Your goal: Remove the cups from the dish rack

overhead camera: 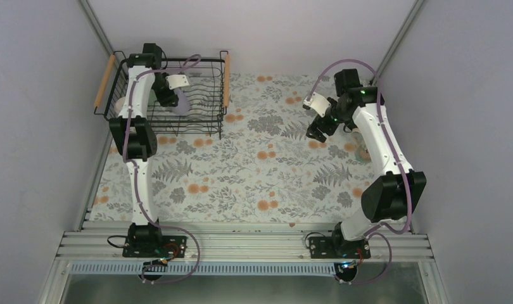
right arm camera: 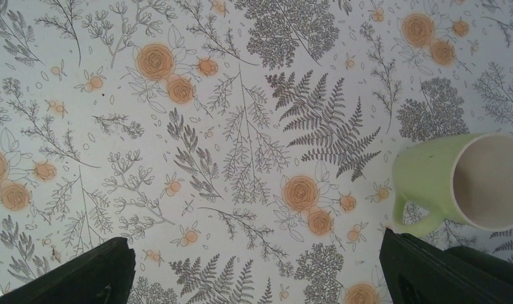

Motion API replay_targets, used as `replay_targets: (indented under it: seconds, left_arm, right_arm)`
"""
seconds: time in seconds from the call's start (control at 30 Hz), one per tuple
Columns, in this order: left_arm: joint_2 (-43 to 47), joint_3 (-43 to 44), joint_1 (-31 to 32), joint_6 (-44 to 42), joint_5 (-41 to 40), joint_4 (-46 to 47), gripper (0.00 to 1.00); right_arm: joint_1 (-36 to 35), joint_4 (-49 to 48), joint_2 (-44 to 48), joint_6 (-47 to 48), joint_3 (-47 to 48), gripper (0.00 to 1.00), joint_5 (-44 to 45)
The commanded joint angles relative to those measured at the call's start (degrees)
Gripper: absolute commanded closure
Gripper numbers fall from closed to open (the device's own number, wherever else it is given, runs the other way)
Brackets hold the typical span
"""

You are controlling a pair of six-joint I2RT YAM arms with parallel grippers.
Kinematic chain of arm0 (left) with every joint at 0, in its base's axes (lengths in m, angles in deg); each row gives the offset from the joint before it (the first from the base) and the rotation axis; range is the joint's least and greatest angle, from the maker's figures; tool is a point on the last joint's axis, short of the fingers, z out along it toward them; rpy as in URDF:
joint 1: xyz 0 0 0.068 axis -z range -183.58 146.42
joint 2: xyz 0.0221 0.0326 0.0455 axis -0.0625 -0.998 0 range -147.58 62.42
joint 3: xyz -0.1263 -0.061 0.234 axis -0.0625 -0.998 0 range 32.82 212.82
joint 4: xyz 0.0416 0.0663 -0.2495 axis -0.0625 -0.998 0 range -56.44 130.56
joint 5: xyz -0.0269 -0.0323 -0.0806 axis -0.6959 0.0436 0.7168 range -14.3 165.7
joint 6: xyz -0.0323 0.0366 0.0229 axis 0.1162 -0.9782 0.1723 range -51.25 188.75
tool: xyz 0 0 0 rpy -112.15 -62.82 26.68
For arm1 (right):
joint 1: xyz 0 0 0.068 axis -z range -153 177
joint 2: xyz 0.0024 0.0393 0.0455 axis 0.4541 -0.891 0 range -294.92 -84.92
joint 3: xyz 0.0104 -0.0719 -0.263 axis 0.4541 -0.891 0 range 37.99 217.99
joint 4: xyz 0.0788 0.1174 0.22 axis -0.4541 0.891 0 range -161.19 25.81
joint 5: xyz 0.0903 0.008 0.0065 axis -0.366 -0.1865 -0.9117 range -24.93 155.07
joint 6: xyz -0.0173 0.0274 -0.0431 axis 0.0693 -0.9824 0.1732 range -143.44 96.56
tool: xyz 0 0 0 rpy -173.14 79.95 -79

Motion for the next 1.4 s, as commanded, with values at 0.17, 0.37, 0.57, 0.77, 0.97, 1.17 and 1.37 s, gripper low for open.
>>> replay_targets:
  seconds: [0.17,0.37,0.57,0.77,0.97,1.17,1.37]
  left_arm:
    - [6.23,9.26,0.80,3.50,7.99,-0.26,0.56]
    - [16.39,4.36,5.89,9.08,11.53,9.20,0.52]
    - [22.01,3.97,13.88,15.07,15.56,15.69,0.51]
    - [25.24,1.39,19.28,23.42,22.62,24.34,0.51]
    - [25.08,0.12,21.20,29.88,30.61,30.69,0.51]
    - [25.02,-3.43,24.33,31.90,32.23,34.32,0.51]
    - [24.73,-5.36,25.65,34.52,34.65,37.36,0.51]
  right_arm:
    - [-1.68,1.44,-1.73,-2.12,7.11,0.00,-8.68]
    - [-1.73,3.12,-9.21,-4.59,21.29,0.00,-31.62]
    - [-1.75,5.11,-17.83,-4.95,32.03,0.00,-45.58]
    - [-1.43,5.01,-20.52,-3.53,33.46,0.00,-58.63]
    - [0.41,5.08,-20.48,-0.99,32.75,0.00,-69.49]
    - [2.23,3.50,-21.49,-1.87,34.47,0.00,-71.99]
    - [4.03,-2.29,-20.92,-6.97,34.32,0.00,-74.31]
